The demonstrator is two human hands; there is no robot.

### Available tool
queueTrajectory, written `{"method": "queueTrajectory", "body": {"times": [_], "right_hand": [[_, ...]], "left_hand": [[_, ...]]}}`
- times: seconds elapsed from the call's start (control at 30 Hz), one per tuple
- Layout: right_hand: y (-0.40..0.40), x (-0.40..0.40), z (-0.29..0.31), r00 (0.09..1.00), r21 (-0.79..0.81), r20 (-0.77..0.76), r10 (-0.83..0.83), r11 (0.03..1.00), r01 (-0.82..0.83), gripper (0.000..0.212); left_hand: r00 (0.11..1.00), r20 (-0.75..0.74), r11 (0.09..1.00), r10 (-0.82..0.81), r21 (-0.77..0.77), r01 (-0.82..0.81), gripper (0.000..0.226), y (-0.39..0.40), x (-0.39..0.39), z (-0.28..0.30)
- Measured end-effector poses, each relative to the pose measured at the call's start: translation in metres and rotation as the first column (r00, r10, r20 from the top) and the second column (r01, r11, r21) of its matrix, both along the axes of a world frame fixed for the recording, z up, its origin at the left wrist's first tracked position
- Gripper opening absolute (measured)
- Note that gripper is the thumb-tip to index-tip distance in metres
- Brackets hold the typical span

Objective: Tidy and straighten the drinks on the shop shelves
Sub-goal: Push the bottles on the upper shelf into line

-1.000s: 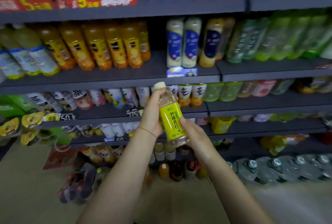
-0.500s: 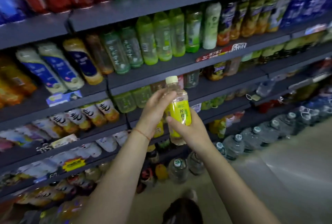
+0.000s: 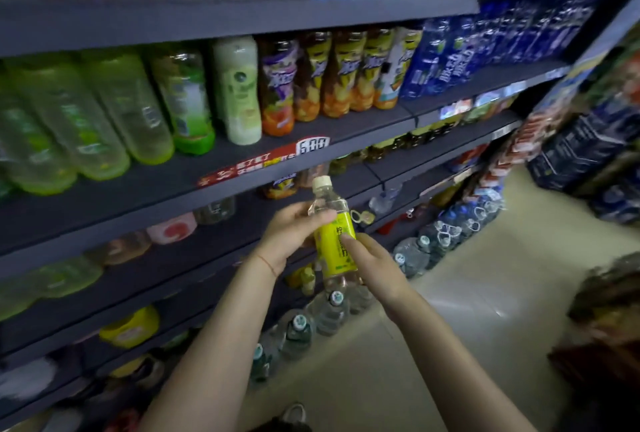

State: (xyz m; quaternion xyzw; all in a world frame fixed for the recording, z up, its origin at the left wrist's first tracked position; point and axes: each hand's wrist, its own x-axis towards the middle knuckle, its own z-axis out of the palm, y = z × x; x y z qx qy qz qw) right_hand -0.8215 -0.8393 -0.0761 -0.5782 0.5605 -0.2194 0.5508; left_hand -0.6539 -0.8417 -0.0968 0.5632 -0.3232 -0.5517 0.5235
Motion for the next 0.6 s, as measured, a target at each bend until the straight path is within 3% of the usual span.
{"method": "queueTrajectory", "body": {"times": [0.13, 0.27, 0.33, 0.5, 0.6], "right_hand": [[-0.047, -0.031, 0.005, 0.993, -0.012, 0.12, 0.0, 1.0, 0.002, 0.028], [-0.101, -0.066, 0.003, 0.991, -0.067, 0.131, 0.038, 0.997, -0.03, 0.036], [-0.127, -0.09, 0.005, 0.984, -0.103, 0.164, 0.073, 0.993, -0.056, 0.029], [-0.204, -0.165, 0.031, 0.952, -0.297, 0.204, 0.23, 0.941, -0.163, 0.019], [-0.254, -0.212, 0.058, 0.936, -0.421, 0.205, 0.286, 0.889, -0.179, 0.029]], "left_hand": [[0.994, 0.068, 0.994, -0.083, -0.063, 0.087, 0.035, -0.054, -0.031, 0.021], [0.994, 0.11, 0.996, -0.014, -0.089, 0.024, 0.035, -0.1, -0.071, 0.032], [0.992, 0.126, 0.992, 0.03, -0.122, -0.014, 0.041, -0.12, -0.095, 0.039], [0.972, 0.204, 0.963, 0.12, -0.263, -0.064, 0.047, -0.169, -0.176, 0.084], [0.948, 0.268, 0.935, 0.171, -0.347, -0.07, 0.054, -0.198, -0.229, 0.123]]}}
